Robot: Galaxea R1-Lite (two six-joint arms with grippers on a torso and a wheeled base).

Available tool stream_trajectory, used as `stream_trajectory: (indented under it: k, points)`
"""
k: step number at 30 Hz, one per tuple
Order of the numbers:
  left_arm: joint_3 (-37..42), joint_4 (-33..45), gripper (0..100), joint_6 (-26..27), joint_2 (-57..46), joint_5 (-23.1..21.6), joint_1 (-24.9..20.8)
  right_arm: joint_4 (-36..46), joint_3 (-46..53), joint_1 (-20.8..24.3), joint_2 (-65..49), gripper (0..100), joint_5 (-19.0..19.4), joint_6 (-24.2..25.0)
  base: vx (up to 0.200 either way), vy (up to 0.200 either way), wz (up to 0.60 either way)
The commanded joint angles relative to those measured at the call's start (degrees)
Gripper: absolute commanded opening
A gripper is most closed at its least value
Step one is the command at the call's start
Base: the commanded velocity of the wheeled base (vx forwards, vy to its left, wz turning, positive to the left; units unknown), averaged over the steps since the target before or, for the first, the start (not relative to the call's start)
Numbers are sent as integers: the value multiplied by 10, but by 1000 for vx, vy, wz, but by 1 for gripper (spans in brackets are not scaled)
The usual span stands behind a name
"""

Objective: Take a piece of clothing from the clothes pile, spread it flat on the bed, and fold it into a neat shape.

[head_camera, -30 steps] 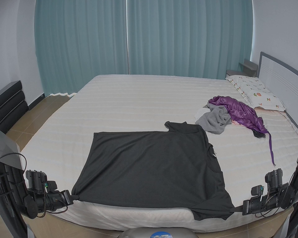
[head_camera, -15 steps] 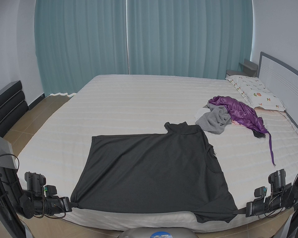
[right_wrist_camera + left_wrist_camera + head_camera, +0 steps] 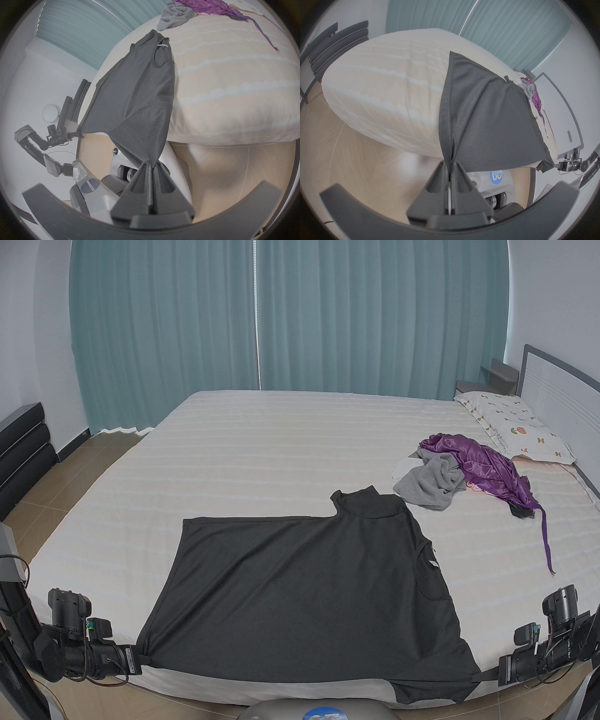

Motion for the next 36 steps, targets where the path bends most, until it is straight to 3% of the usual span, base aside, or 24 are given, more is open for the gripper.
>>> stream_trajectory:
  k: [1,13,20,26,36]
  points:
    - [10,21,0,2,-16,1,-10,4,10,-2,-18,0,0,-1,0,0,0]
    - [9,112,0,20,-84,9,-36,57,10,-8,-62,0,0,-12,0,0,0]
    - [4,137,0,20,-103,46,-48,59,10,-8,-69,0,0,-13,0,0,0]
    - [-22,131,0,9,-106,47,-48,1,10,-9,-71,0,-3,-8,0,0,0]
    - [-93,130,0,-69,-120,48,-48,-93,-5,-7,-63,0,-8,13,0,0,0]
